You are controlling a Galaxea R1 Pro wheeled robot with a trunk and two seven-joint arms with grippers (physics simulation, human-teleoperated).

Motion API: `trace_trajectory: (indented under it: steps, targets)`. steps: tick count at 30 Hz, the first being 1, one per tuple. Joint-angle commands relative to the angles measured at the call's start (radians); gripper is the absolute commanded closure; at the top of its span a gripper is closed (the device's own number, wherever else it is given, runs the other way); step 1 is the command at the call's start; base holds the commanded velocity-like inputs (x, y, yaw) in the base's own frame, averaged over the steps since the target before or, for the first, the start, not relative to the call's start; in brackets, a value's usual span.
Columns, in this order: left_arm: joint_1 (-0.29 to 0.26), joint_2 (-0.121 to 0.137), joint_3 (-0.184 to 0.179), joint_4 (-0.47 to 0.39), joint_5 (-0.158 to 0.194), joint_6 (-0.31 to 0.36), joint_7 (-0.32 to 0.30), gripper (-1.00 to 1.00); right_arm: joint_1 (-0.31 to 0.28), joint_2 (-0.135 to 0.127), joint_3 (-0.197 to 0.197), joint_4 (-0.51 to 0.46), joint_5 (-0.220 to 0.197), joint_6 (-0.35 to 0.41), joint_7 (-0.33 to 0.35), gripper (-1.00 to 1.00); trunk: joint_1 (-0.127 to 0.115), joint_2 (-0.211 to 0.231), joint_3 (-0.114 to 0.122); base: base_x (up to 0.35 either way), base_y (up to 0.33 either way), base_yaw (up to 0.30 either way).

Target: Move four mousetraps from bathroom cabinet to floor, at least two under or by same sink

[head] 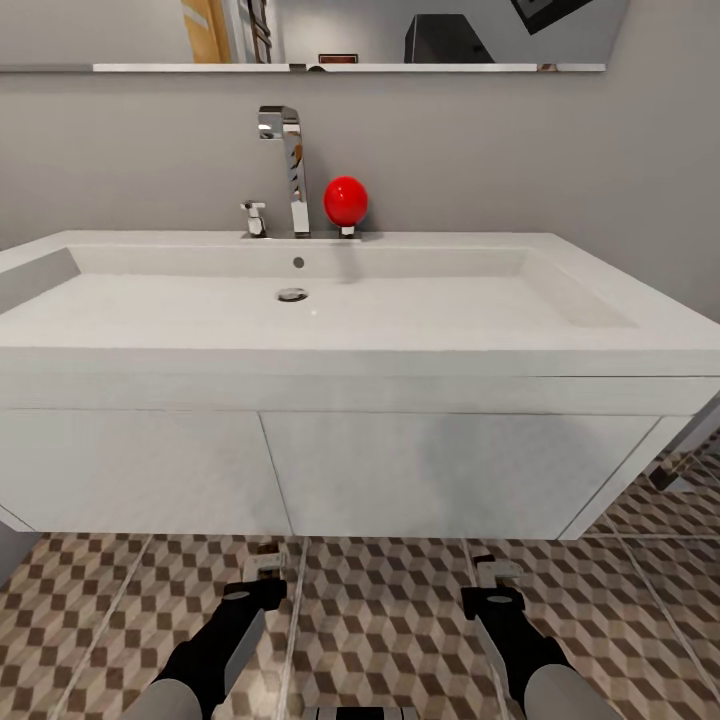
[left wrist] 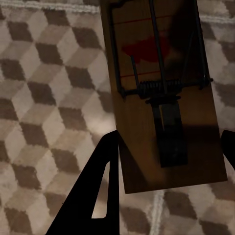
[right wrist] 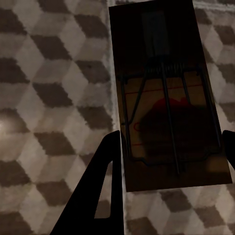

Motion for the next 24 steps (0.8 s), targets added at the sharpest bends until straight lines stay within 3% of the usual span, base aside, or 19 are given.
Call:
trace_trajectory:
  steps: [1, 24]
  targets:
    - [-0.001, 0.002, -0.007, -0.004, 0.010, 0.002, 0.010, 1.00, 0.000, 0.001, -0.004, -0.002, 0.008, 0.006, 0.000, 1.00, 0.000, 0.000, -0.001, 0.000, 0.000, 0.000]
    - [-0.001, -0.001, -0.006, -0.012, 0.012, -0.004, 0.015, 1.00, 0.000, -0.007, -0.004, -0.002, 0.008, 0.006, 0.000, 1.00, 0.000, 0.000, -0.001, 0.000, 0.000, 0.000]
